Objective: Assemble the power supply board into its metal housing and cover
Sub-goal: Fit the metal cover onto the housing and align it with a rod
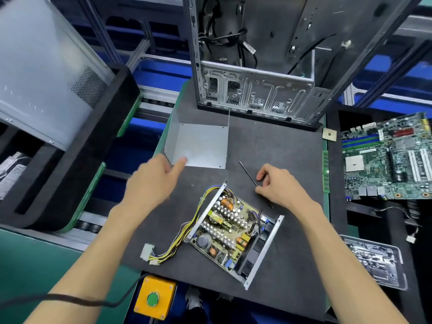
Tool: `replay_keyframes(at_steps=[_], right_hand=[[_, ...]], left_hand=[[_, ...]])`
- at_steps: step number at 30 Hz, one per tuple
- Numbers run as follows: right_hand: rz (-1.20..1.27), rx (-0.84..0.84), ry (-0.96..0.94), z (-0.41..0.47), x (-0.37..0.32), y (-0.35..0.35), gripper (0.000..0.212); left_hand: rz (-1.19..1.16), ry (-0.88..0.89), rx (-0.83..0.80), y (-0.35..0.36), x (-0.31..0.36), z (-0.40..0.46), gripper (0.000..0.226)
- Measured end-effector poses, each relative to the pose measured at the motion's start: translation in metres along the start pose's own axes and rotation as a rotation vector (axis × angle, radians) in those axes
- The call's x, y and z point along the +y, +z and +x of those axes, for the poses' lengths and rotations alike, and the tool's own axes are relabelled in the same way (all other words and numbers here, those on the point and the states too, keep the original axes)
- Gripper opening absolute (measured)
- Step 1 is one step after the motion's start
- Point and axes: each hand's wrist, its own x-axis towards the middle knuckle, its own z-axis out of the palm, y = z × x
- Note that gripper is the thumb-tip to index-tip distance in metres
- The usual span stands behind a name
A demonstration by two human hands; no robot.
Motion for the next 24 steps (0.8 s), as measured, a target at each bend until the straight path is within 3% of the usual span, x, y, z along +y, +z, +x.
replay_keyframes(at_steps=[2, 6, 7, 9, 12, 16, 21, 24], right_hand=[[0.014, 0.084, -0.006, 0.0, -0.004, -0.003, 0.016], [0.268, 0.269, -0.056, 0.003, -0.028, -0.01, 0.016], [0.331, 0.277, -0.058, 0.004, -0.036, -0.011, 0.015], [0.479, 0.254, -0.039, 0.009, -0.052, -0.012, 0.014], [0.607, 0.247, 0.007, 0.013, -0.069, -0.014, 0.018], [0.694, 0.288, 0.027, 0.009, -0.075, -0.017, 0.023], [0.809, 0.352, 0.036, -0.001, -0.075, -0.022, 0.02], [0.867, 0.399, 0.028, -0.006, -0.075, -0.026, 0.017]], left_hand=[[-0.108, -0.076, 0.223, 0.0, -0.007, 0.018, 0.055], [-0.317, -0.147, 0.071, 0.006, -0.01, 0.048, 0.065], [-0.309, -0.125, 0.038, 0.008, -0.008, 0.053, 0.056], [-0.273, -0.038, 0.082, 0.012, -0.003, 0.061, 0.015], [-0.178, 0.046, 0.169, 0.01, 0.004, 0.064, 0.032], [-0.258, 0.083, 0.216, 0.0, 0.004, 0.067, 0.027], [-0.621, 0.13, 0.088, -0.018, 0.013, 0.072, 0.019], [-0.829, 0.148, -0.127, -0.025, 0.015, 0.072, 0.017]])
